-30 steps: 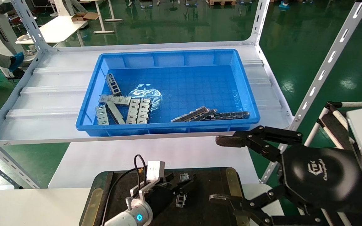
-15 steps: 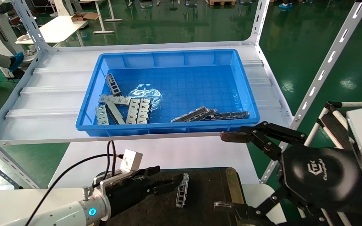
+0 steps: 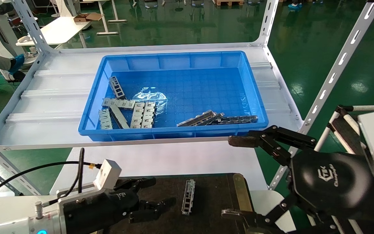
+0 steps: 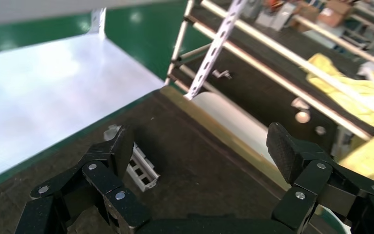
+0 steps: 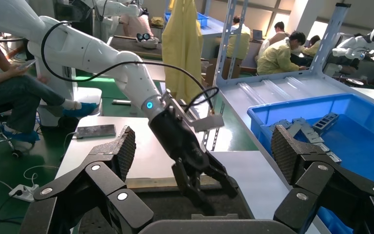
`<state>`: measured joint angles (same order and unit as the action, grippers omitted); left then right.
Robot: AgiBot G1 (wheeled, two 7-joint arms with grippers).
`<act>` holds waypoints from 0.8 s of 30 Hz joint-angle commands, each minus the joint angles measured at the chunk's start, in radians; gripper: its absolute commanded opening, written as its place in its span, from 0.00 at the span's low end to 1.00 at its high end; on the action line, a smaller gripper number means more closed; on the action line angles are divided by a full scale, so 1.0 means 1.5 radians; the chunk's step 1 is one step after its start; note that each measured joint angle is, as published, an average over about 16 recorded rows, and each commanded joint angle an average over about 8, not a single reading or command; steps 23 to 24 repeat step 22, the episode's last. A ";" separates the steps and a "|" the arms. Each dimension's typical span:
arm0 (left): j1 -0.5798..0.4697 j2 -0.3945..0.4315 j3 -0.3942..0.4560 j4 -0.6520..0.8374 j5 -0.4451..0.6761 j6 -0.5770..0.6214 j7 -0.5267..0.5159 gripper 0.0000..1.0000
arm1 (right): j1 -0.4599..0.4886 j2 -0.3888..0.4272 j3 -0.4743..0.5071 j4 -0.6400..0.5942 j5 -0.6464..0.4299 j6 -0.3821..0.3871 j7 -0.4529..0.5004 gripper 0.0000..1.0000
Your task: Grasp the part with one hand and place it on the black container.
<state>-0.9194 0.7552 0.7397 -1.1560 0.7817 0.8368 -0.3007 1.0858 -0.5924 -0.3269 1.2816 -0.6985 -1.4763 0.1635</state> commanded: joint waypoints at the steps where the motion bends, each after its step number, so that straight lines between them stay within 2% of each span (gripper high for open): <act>1: 0.008 -0.012 -0.020 0.008 -0.027 0.044 0.035 1.00 | 0.000 0.000 0.000 0.000 0.000 0.000 0.000 1.00; 6: 0.016 -0.018 -0.054 0.082 -0.080 0.184 0.137 1.00 | 0.000 0.000 0.000 0.000 0.000 0.000 0.000 1.00; 11: 0.005 -0.021 -0.063 0.152 -0.095 0.282 0.188 1.00 | 0.000 0.000 0.000 0.000 0.000 0.000 0.000 1.00; 18: -0.017 -0.024 -0.060 0.202 -0.092 0.351 0.208 1.00 | 0.000 0.000 0.000 0.000 0.000 0.000 0.000 1.00; 24: -0.025 -0.023 -0.059 0.213 -0.090 0.365 0.211 1.00 | 0.000 0.000 0.000 0.000 0.000 0.000 0.000 1.00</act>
